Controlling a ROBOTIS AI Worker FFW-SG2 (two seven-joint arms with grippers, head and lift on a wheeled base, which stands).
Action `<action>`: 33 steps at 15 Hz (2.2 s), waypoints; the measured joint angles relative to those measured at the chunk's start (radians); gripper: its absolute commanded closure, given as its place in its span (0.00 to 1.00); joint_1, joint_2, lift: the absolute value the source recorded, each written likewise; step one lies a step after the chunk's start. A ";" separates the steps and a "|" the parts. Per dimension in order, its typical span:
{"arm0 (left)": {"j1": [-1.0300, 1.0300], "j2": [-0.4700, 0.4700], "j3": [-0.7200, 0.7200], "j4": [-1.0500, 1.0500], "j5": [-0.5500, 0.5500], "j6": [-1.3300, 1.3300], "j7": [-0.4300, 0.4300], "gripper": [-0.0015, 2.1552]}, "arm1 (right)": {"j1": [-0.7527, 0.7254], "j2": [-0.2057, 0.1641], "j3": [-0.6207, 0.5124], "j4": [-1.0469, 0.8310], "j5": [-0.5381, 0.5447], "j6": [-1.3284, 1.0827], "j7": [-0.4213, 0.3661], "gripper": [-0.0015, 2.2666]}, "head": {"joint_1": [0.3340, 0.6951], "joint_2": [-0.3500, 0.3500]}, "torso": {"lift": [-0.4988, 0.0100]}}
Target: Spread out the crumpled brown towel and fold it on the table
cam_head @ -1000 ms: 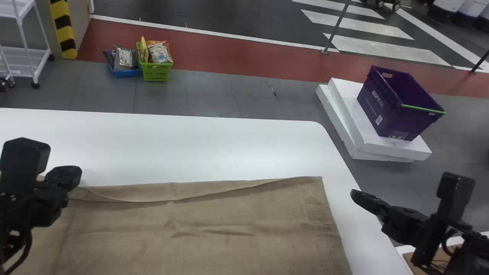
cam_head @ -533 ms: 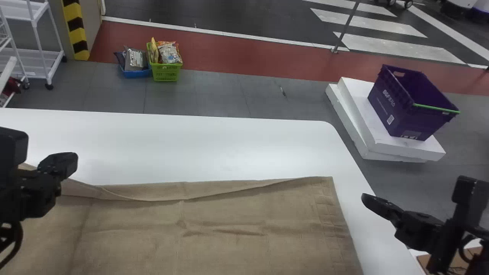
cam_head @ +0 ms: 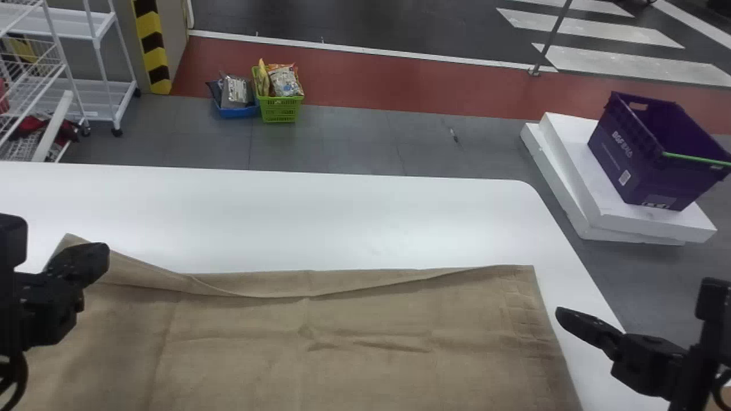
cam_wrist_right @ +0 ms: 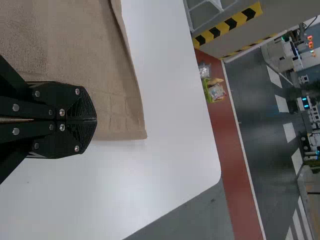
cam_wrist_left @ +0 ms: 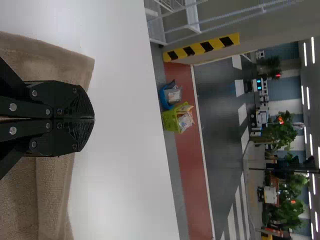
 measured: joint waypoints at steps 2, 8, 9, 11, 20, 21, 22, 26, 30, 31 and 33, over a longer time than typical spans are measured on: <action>-0.006 0.003 0.003 0.025 -0.017 -0.014 0.007 0.87 | 0.000 0.000 0.010 0.011 0.005 -0.002 -0.003 0.79 | 1.00 0.24 | 0.73; -0.065 0.004 -0.017 0.124 -0.063 -0.041 0.032 0.87 | -0.006 0.000 0.060 0.034 0.051 0.003 -0.008 0.79 | 1.00 0.28 | 0.73; -0.075 0.004 -0.023 0.141 -0.071 -0.044 0.041 0.87 | -0.007 0.000 0.064 0.037 0.056 0.005 -0.008 0.79 | 1.00 0.28 | 0.73; -0.091 0.005 -0.031 0.165 -0.079 -0.046 0.051 0.87 | -0.009 0.000 0.066 0.038 0.063 0.011 -0.007 0.79 | 1.00 0.28 | 0.73; -0.183 0.004 -0.037 0.293 -0.101 -0.090 0.072 0.81 | -0.034 0.000 0.061 0.055 0.088 0.030 -0.006 0.79 | 1.00 0.29 | 0.73; -0.170 0.004 -0.030 0.261 -0.083 -0.072 0.058 0.56 | -0.037 0.000 0.061 0.056 0.092 0.035 -0.005 0.79 | 1.00 0.28 | 0.73; -0.150 0.004 -0.024 0.220 -0.061 -0.047 0.046 0.33 | -0.040 0.000 0.060 0.057 0.094 0.038 -0.004 0.79 | 1.00 0.28 | 0.73; -0.103 0.005 0.094 0.055 0.066 0.076 -0.140 0.03 | -0.065 0.000 0.061 0.059 0.106 0.038 -0.001 0.79 | 1.00 0.27 | 0.73; -0.186 0.074 0.135 0.169 0.017 -0.039 -0.174 0.04 | -0.083 0.000 0.074 0.072 0.112 0.036 0.003 0.79 | 1.00 0.38 | 0.73; -0.208 0.089 0.137 0.216 0.013 -0.068 -0.195 0.04 | -0.083 0.000 0.076 0.072 0.112 0.036 0.002 0.79 | 1.00 0.39 | 0.73; -0.245 0.109 0.148 0.291 0.015 -0.092 -0.270 0.03 | -0.082 0.000 0.076 0.074 0.115 0.036 0.004 0.79 | 1.00 0.39 | 0.73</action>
